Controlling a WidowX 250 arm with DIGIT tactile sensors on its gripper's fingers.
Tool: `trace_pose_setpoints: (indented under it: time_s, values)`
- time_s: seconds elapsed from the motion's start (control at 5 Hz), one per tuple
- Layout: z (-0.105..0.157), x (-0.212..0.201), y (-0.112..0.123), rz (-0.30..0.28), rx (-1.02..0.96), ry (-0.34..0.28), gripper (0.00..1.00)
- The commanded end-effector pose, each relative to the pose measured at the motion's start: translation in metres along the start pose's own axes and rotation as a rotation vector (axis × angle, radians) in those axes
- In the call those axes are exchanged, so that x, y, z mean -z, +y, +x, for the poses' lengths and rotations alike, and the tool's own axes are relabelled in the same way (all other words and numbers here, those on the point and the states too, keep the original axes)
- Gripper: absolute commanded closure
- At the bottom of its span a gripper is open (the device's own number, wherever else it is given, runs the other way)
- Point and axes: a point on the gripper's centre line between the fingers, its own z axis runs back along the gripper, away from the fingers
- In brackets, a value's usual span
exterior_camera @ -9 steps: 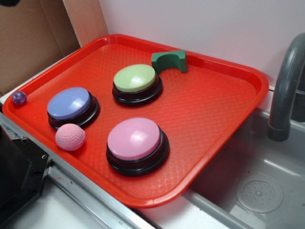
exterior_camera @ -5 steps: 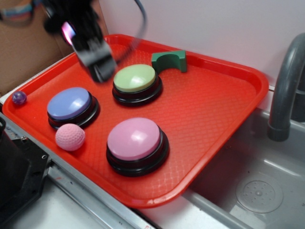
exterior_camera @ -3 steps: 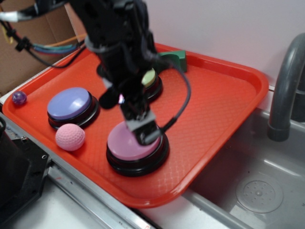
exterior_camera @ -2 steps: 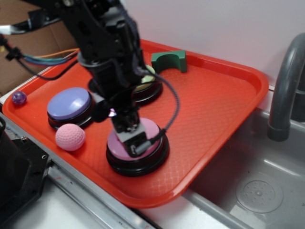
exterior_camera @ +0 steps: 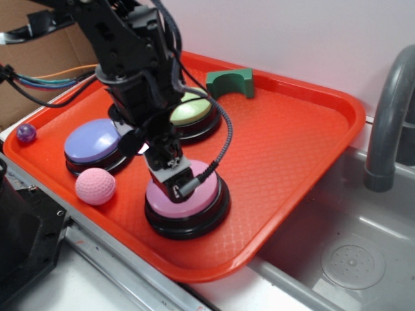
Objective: Push the pink button.
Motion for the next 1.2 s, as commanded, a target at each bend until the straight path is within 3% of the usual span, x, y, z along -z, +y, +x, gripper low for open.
trace_pose_setpoints:
  time_s: [0.0,0.2,0.6,0.8,1.0]
  values:
    - [0.005,0.035,-0.01,-0.085,-0.023,0.012,0.0]
    - [-0.006,0.04,-0.009,-0.098,-0.043,0.028,0.0]
    - [0.005,-0.038,0.008,-0.066,-0.044,-0.064,0.0]
    - [0.013,-0.045,0.019,-0.042,-0.019,-0.069,0.0]
    - [0.015,-0.048,0.024,-0.07,-0.053,-0.07,0.0]
